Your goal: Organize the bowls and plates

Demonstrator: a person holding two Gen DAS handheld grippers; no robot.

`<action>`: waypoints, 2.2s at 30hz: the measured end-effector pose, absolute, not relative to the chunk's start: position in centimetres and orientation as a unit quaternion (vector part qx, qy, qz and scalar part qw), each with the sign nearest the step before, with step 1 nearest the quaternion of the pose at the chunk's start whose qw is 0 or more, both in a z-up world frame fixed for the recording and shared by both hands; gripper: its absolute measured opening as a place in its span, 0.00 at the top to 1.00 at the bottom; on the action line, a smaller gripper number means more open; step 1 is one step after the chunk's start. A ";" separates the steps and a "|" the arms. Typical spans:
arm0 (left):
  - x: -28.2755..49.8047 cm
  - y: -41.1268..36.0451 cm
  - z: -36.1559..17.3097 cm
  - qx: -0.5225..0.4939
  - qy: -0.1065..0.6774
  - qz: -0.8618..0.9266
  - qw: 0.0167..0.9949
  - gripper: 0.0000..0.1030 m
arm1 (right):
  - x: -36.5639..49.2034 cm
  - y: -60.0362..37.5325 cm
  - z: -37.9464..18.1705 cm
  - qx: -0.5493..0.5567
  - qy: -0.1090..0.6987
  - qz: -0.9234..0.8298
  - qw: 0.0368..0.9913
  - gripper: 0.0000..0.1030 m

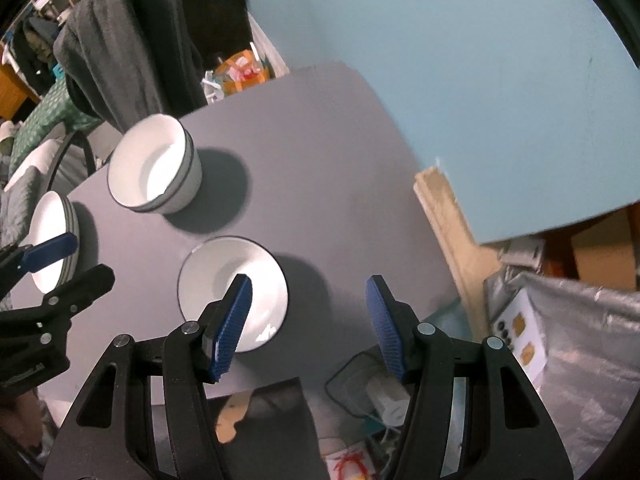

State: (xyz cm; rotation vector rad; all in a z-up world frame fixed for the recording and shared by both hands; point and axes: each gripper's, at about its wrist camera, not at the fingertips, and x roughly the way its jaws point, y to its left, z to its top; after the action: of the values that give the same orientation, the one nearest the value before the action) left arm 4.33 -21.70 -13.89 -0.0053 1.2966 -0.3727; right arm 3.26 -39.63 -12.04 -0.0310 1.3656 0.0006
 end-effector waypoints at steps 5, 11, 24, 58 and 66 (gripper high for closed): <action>4.8 -22.6 -16.1 0.016 0.613 -0.180 0.769 0.36 | 3.0 -40.5 -14.4 0.010 0.645 -0.001 0.764 0.44; 5.1 -23.8 -18.9 0.028 0.628 -0.187 0.755 0.36 | 3.0 -41.5 -17.8 0.033 0.657 -0.002 0.753 0.44; 5.4 -24.7 -24.3 0.011 0.665 -0.176 0.725 0.36 | 3.1 -42.5 -24.2 0.074 0.683 0.021 0.726 0.44; 4.3 -25.4 -27.0 -0.028 0.697 -0.166 0.697 0.91 | 2.4 -41.8 -25.1 0.096 0.703 0.051 0.703 0.93; 3.0 -25.0 -26.3 -0.034 0.702 -0.156 0.694 0.92 | 2.2 -40.6 -24.0 0.075 0.703 0.060 0.705 0.93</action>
State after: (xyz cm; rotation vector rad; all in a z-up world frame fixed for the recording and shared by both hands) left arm 3.01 -25.01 -26.33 -0.0770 1.5685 -0.3479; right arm 2.20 -40.60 -24.00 0.1660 1.5619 0.1334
